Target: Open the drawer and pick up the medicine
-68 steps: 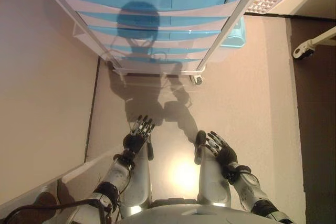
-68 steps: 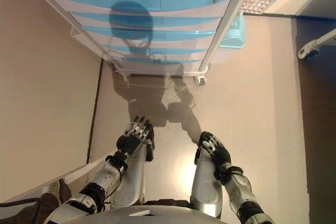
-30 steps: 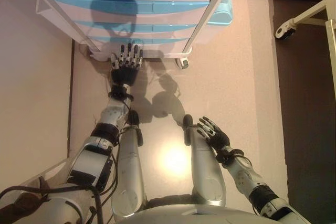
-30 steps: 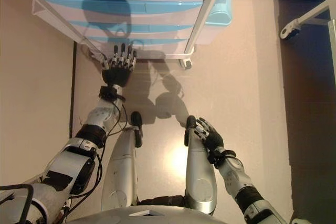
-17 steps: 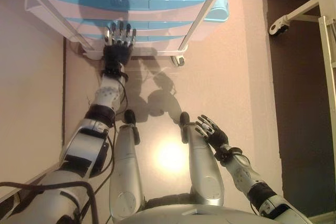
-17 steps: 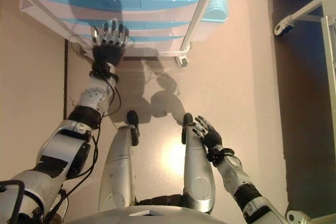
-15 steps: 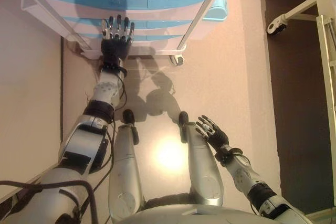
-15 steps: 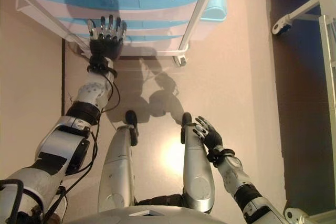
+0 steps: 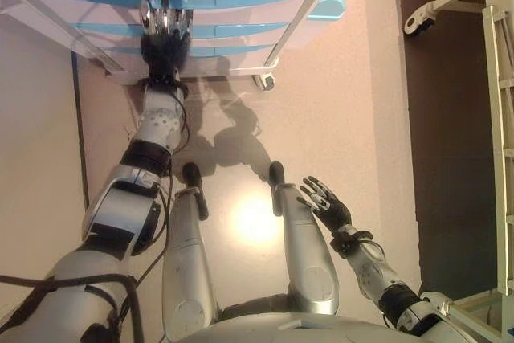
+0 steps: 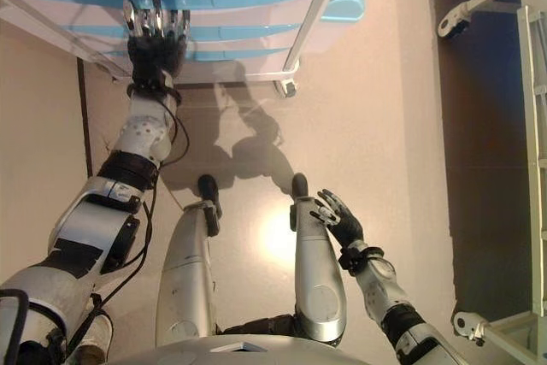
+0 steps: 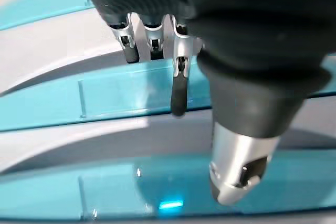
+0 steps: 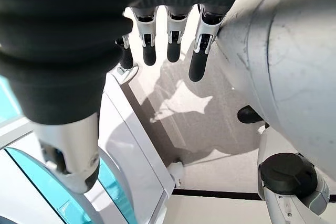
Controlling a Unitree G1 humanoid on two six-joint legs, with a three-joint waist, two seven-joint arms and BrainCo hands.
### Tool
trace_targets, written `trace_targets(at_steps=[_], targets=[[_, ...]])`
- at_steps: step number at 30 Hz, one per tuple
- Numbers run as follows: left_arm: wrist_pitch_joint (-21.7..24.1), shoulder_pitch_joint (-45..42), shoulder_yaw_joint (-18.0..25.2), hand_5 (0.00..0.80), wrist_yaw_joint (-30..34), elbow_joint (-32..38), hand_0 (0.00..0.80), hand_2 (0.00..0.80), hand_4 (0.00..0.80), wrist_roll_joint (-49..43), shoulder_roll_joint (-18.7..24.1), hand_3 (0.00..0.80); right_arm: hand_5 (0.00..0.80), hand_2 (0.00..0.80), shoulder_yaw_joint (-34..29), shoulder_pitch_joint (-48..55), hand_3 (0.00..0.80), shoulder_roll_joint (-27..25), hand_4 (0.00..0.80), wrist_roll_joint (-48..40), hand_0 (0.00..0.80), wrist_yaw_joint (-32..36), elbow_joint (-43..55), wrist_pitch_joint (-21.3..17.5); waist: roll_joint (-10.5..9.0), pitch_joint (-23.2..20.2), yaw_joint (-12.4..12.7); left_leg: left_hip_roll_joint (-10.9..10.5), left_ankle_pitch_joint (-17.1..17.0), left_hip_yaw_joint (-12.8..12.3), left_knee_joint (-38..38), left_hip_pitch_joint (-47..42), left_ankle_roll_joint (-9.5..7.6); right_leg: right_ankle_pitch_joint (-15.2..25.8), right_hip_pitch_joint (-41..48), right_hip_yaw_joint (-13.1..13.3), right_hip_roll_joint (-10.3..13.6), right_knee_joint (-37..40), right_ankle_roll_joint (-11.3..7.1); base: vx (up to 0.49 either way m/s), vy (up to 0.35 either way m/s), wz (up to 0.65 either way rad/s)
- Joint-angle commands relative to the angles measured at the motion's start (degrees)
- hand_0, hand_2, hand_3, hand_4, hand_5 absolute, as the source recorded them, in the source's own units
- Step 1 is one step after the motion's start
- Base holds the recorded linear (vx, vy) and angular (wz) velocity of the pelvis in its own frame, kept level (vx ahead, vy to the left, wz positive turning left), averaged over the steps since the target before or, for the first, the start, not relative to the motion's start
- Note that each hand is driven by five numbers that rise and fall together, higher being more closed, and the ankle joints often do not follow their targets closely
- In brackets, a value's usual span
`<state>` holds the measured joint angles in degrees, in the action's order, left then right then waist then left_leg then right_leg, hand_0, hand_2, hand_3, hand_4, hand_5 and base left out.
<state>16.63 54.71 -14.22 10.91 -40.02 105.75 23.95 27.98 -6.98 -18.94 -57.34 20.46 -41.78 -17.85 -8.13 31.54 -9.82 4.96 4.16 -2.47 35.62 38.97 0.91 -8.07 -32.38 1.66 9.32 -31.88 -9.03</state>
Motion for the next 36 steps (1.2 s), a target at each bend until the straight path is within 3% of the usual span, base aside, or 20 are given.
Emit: trace_targets(at_steps=[1,13,24,36], targets=[[1.9,10.16,-1.74,0.0,2.61,4.21,0.0,0.0,0.0,-3.82,1.83,0.0,0.0,0.0,3.49,7.61,0.0,-1.55,0.0,0.54,0.0,1.52,0.53,0.38,1.43,-1.75,-0.52,-2.01,5.58,-6.01,-1.69,-3.82,-4.22,9.28,-2.72,-2.12,-2.03,4.19,3.09,0.0,0.0,0.0],[2.8,12.08,-2.74,0.0,1.81,2.25,0.0,0.0,0.0,-2.74,2.16,0.0,0.0,0.0,2.67,6.56,0.0,-2.08,0.0,1.45,0.0,1.39,-0.02,0.25,2.37,-1.75,-1.01,-3.0,5.03,-6.19,-4.63,-5.03,-3.92,9.18,-3.38,-1.76,-2.25,5.17,3.31,-0.007,0.03,0.01],[-0.09,12.17,-1.72,0.0,5.07,-1.47,0.0,0.0,0.0,-0.08,2.0,0.0,0.0,0.0,2.71,6.23,0.0,-2.19,0.0,1.14,0.0,1.2,0.0,-0.24,2.56,-1.75,-1.34,-3.28,4.92,-6.74,-6.07,-6.19,-3.72,9.08,-3.24,-2.01,-2.28,5.74,3.33,-0.006,0.004,0.0],[-7.79,8.82,-1.16,0.0,8.13,-11.4,0.0,0.0,0.0,-0.81,0.05,0.0,0.0,0.0,2.82,5.08,0.0,-1.83,0.0,1.82,0.0,1.63,-1.16,0.27,2.86,-1.75,-1.33,-3.35,4.29,-7.18,-7.41,-6.97,-3.46,8.37,-3.04,-2.63,-2.44,5.21,3.41,-0.003,0.001,0.0]])
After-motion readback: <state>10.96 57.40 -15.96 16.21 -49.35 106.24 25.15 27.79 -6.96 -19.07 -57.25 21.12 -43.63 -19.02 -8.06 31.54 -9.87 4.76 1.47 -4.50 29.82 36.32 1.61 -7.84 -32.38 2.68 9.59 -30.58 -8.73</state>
